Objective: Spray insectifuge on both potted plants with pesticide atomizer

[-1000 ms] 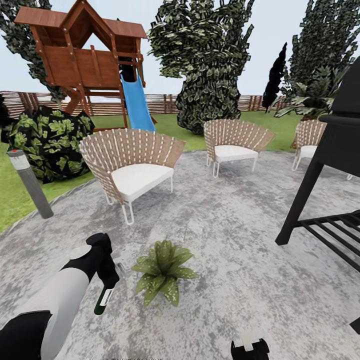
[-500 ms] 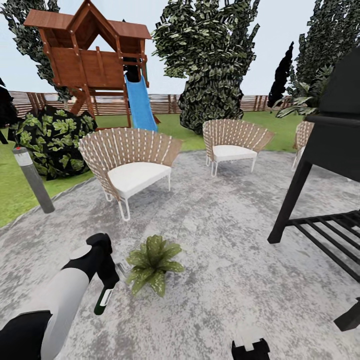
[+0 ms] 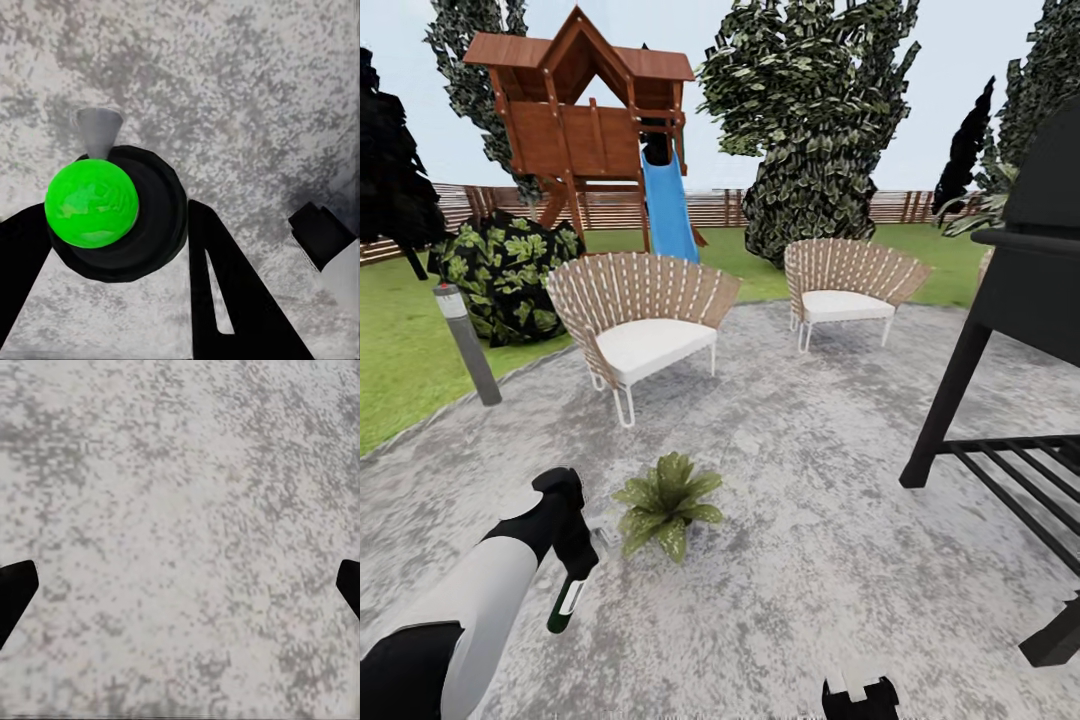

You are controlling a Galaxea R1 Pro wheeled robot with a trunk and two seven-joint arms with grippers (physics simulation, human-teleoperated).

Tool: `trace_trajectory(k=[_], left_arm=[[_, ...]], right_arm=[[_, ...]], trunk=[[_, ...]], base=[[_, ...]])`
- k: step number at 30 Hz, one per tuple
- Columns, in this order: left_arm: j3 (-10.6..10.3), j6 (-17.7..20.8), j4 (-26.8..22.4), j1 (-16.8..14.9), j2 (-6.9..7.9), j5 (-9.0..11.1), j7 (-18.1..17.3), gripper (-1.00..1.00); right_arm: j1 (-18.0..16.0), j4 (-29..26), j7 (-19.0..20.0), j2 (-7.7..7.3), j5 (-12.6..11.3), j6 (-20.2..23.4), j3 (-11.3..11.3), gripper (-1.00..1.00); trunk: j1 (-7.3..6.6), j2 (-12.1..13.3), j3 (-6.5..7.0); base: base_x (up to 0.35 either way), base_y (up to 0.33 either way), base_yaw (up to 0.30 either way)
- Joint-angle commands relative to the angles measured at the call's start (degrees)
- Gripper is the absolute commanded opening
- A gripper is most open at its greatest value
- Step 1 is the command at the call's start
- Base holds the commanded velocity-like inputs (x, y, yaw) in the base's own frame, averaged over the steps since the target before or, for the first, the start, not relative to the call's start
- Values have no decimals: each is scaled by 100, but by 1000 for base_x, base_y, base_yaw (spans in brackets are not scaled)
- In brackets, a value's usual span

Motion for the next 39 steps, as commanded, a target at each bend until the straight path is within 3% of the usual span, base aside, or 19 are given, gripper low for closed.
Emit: trace_trajectory(k=[1, 5, 7, 8, 9, 13, 14, 16, 18, 19, 21, 24, 27, 29, 30, 33, 36, 37, 39], left_arm=[[31, 57, -1, -2, 8, -10, -42, -100], [122, 45, 5, 72, 62, 201, -18, -100], [135, -4, -36, 294, 75, 450, 103, -100], [136, -14, -24, 334, 76, 595, 209, -100], [131, -201, 9, 494, 77, 1225, 605, -100], [151, -521, 34, 628, 91, 1546, 812, -100], [165, -732, 34, 710, 100, 1592, 837, -100], [215, -1542, 44, 848, 151, 1662, 866, -100], [387, -2236, 71, 962, 217, 1769, 874, -100], [441, -2392, 108, 985, 229, 1789, 875, -100], [521, -2861, 378, 1014, 240, 1803, 885, -100], [541, -3374, 598, 1024, 242, 1803, 1067, -100], [493, -3459, 766, 1025, 212, 1747, 1138, -100], [473, -3518, 800, 1025, 184, 1738, 1147, -100], [470, -3587, 804, 1025, 176, 1730, 1148, -100], [441, -3712, 806, 1025, 159, 1648, 1148, -100], [189, -3747, 832, 1025, 91, 1547, 1149, -100], [165, -3751, 841, 1025, 46, 1517, 1149, -100], [144, -3753, 848, 1025, -18, 1472, 1149, -100]], right_arm=[[-4, 6, -12, 3, 59, -19, -48, 100], [-4, 6, -10, 2, 59, -19, -48, 100], [-4, 6, -10, 3, 59, -26, -48, 100], [-4, 6, -10, 3, 56, -28, -48, 100], [-4, -13, -7, 0, 31, -23, -65, 100], [-8, -79, 15, -27, 56, -17, -64, 100], [-10, -169, 25, -34, 87, -14, -58, 100], [-12, -431, 101, -39, 336, -4, 30, 100], [-12, -700, 566, -42, 882, -2, 266, 100], [-12, -850, 793, -43, 1058, 1, 309, 100], [-12, -1418, 1810, -54, 1436, 24, 370, 100], [-27, -2003, 3690, -109, 1601, 41, 389, 100], [-138, -2305, 4644, -105, 1733, 81, 397, 100], [-297, -2631, 5741, -89, 1832, 540, 400, 100], [-333, -2748, 6001, -87, 1833, 674, 400, 100], [-376, -2889, 6245, -55, 1828, 797, 403, 100], [-389, -2902, 6308, 38, 1834, 823, 438, 100], [-390, -2902, 6356, 63, 1834, 824, 441, -100], [-396, -2913, 6613, 84, 1834, 825, 443, -100]], trunk=[[-4, -3, -5], [-4, -3, -5], [-4, -3, -5], [-4, -3, -5], [-4, -3, -5], [-4, -3, -5], [-4, -3, -5], [-4, -3, -5], [-4, -3, -5], [-4, -3, -5], [-4, -3, -5], [-4, -3, -5], [-4, -3, -5], [-4, -3, -5], [-4, -3, -5], [-4, -3, -5], [-4, -3, -5], [-4, -3, -5], [-4, -3, -5]], base=[[-254, -182, 278], [-287, -129, 96], [-312, -17, 4], [-313, -7, 1], [-117, -1, 0], [-38, 0, 0], [-6, 0, 0], [-2, 0, 0], [0, 0, 0], [0, 0, 0], [0, 0, 0], [0, 0, 0], [0, 0, 0], [0, 0, 0], [0, 0, 0], [0, 0, 0], [0, 0, 0], [0, 0, 0], [0, 0, 0]])
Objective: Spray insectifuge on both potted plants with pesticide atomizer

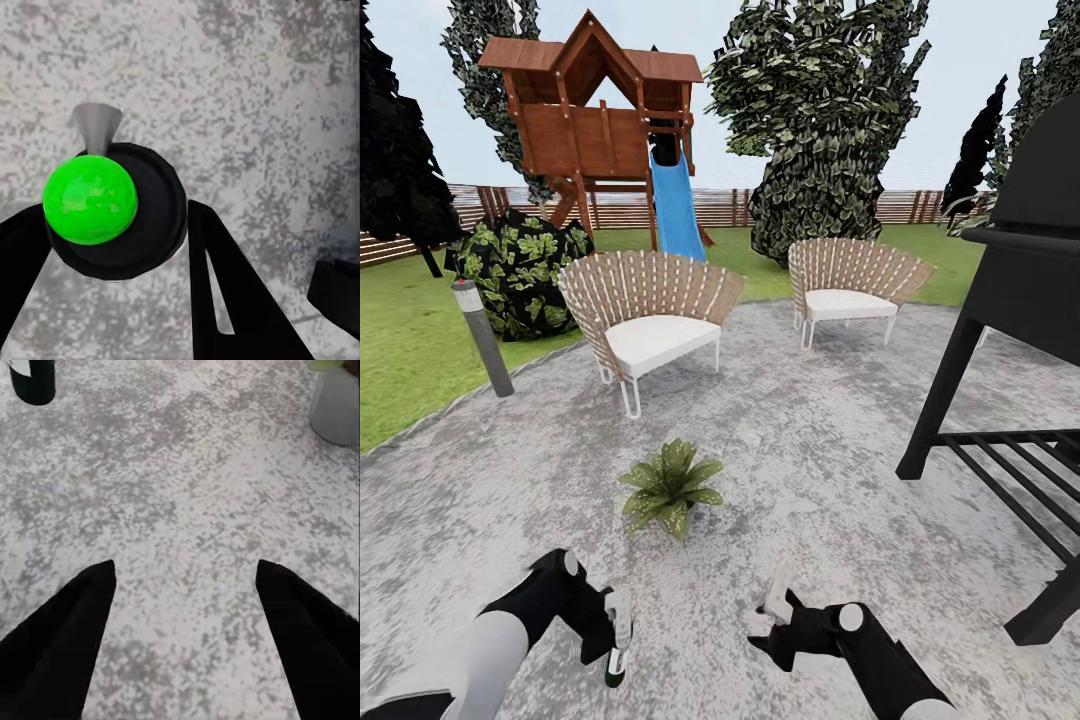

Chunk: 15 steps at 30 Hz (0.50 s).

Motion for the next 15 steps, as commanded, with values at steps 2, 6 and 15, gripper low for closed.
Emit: trace_trajectory(k=[2, 6, 15], left_arm=[[32, -7, -3, -3, -43, -57, -29, -100], [-61, -10, -3, -3, -223, -61, 3, -100], [-247, -128, 141, -3, -583, -62, 131, -100]], right_arm=[[-15, -14, 253, 18, 60, -44, -11, -100], [-62, -13, 354, 181, 60, -45, -2, -100], [-85, -12, 380, 487, 60, -59, 16, -100]], trunk=[[-1, -2, -5], [-1, -2, -5], [-1, -2, -5]], base=[[0, 0, 0], [0, 0, 0], [0, 0, 0]])
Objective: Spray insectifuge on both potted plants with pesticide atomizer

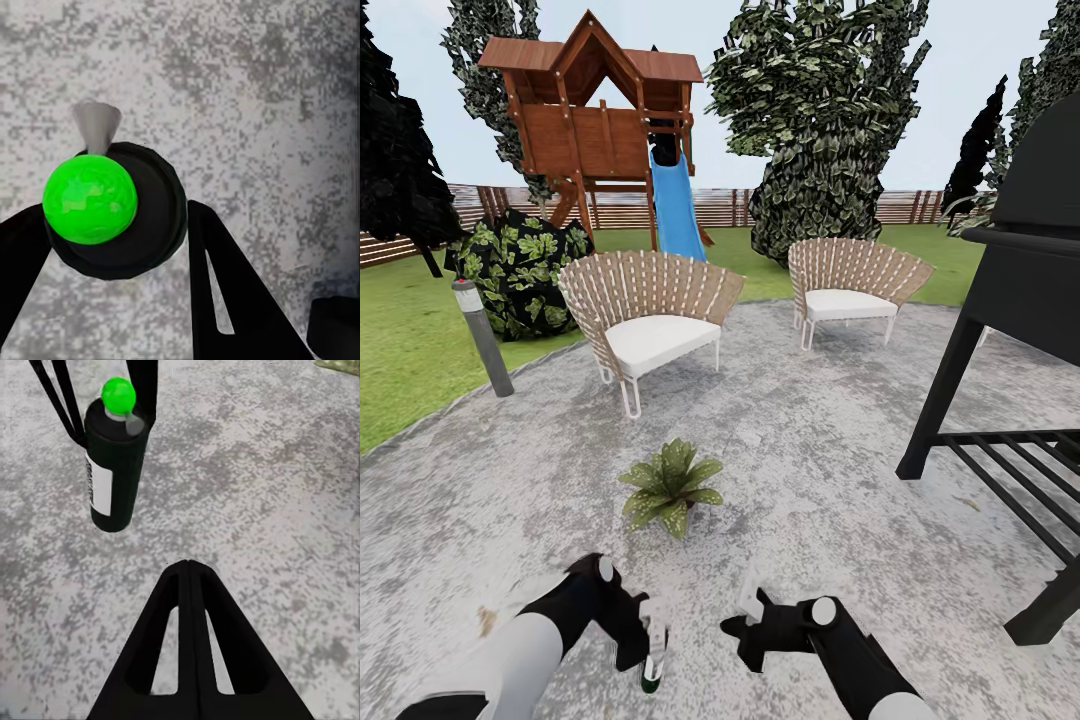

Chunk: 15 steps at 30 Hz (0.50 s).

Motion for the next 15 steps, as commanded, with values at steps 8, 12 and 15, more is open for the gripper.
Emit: trace_trajectory(k=[8, 12, 15], left_arm=[[9, -10, -1, 12, -72, -51, -24, -100], [-77, -10, -1, 16, -82, -47, -25, -100], [-317, 10, -2, 11, -131, -40, -18, -100]], right_arm=[[-11, -13, 16, 128, 61, -51, -23, -100], [-15, -13, 16, 128, 61, -53, -23, -100], [-20, -13, 11, 128, 61, -53, 51, -100]], trunk=[[-1, -2, -6], [-1, -2, -6], [-1, -2, -6]], base=[[0, 0, 0], [0, 0, 0], [0, 0, 0]])
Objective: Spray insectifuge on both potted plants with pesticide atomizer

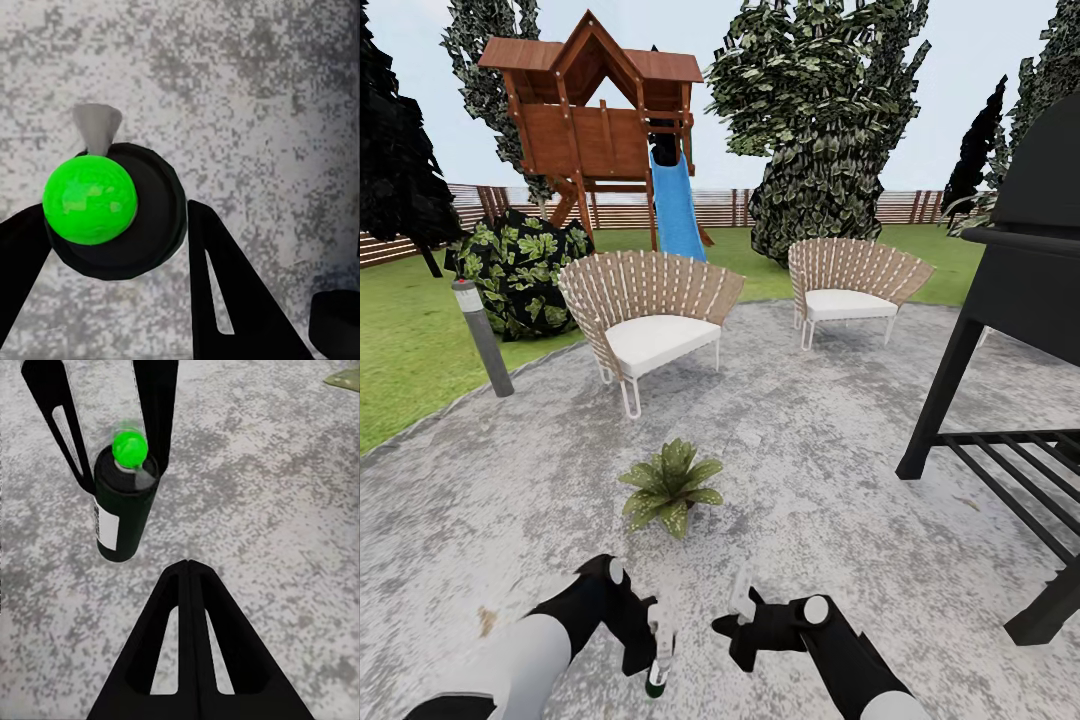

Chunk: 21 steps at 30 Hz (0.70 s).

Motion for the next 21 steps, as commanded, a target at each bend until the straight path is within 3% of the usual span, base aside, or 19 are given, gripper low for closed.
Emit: trace_trajectory(k=[1, 21], left_arm=[[-31, -7, -9, 1, -20, -29, -18, -100], [-57, 43, -7, 3, -221, -21, 113, -100]], right_arm=[[-3, -5, 9, 4, 60, -51, 8, -100], [-3, -5, 7, 4, 60, -60, 41, -100]], trunk=[[-1, -2, -6], [-1, -2, -6]], base=[[0, 0, 0], [0, 0, 0]])
